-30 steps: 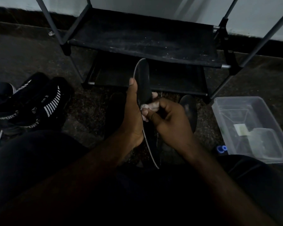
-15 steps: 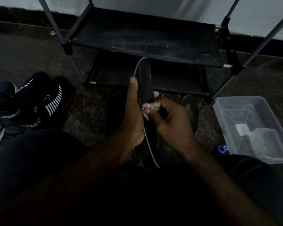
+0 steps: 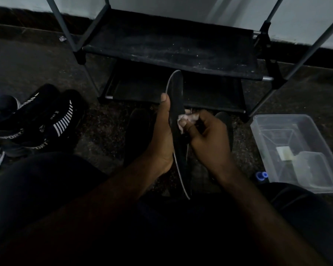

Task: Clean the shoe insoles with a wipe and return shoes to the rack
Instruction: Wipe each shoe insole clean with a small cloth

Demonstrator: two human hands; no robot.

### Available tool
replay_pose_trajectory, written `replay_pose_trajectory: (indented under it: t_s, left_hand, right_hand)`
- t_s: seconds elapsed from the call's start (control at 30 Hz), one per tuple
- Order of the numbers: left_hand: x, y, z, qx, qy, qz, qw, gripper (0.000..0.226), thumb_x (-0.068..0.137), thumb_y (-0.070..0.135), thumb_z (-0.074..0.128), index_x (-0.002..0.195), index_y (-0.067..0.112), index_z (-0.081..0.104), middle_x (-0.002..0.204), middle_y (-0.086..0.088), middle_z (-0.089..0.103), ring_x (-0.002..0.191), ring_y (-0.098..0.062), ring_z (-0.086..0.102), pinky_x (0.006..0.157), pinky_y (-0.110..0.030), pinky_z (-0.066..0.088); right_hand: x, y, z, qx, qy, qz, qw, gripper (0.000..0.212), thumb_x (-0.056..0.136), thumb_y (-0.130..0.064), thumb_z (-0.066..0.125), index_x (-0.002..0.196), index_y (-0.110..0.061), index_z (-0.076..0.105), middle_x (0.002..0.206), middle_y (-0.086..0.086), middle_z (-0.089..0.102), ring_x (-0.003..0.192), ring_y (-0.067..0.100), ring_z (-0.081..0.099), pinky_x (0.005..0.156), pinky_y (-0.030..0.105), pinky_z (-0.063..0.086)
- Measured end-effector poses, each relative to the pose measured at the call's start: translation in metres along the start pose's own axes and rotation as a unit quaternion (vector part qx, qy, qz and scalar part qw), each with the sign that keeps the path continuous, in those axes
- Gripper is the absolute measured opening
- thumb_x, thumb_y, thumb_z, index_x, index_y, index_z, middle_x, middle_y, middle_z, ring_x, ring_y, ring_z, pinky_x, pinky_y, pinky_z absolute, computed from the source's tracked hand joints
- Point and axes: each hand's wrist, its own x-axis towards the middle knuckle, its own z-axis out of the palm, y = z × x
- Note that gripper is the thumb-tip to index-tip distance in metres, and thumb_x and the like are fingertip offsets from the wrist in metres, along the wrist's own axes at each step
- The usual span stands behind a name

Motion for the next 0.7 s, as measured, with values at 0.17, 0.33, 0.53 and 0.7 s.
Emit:
replay_pose_trajectory:
  t_s: [0.17,0.33,0.53,0.7]
  left_hand:
    - [0.000,-0.002,-0.002,-0.002,-0.011,0.000,1.000,0.077,0.095,0.064,0.023,0.108,0.002,0.066,0.111,-0.022,0.069,0.104,-0.029,0.067,0.085,-0.035,0.056]
    - [0.003,-0.001,-0.008,0.007,0.050,-0.017,0.999,0.085,0.085,0.076,0.035,0.107,0.000,0.066,0.103,-0.022,0.070,0.101,-0.034,0.068,0.101,-0.049,0.048]
    - [0.000,-0.001,0.001,0.033,-0.010,-0.009,0.999,0.077,0.096,0.062,0.020,0.079,0.013,0.077,0.092,-0.016,0.074,0.089,-0.024,0.072,0.079,-0.032,0.058]
    - [0.004,-0.002,-0.006,0.029,0.044,-0.020,0.998,0.080,0.091,0.069,0.028,0.109,-0.001,0.063,0.105,-0.021,0.069,0.101,-0.035,0.065,0.096,-0.046,0.048]
  right_hand:
    - [0.005,0.004,-0.001,-0.002,0.022,0.031,0.999,0.005,0.091,-0.017,0.069,0.089,-0.014,0.070,0.082,-0.007,0.073,0.078,0.005,0.070,0.074,0.028,0.058]
    - [-0.010,-0.008,0.006,0.048,-0.105,-0.029,0.993,0.004,0.091,-0.007,0.067,0.089,-0.008,0.070,0.081,0.001,0.073,0.080,0.014,0.070,0.079,0.026,0.055]
    - [0.005,0.007,-0.004,-0.041,0.027,0.025,0.999,0.008,0.092,-0.023,0.068,0.090,-0.015,0.070,0.083,-0.008,0.073,0.079,0.004,0.070,0.077,0.037,0.059]
    - [-0.008,-0.005,0.004,0.063,-0.096,-0.011,0.993,0.004,0.091,-0.007,0.067,0.089,-0.006,0.070,0.079,0.000,0.072,0.077,0.012,0.070,0.077,0.027,0.055]
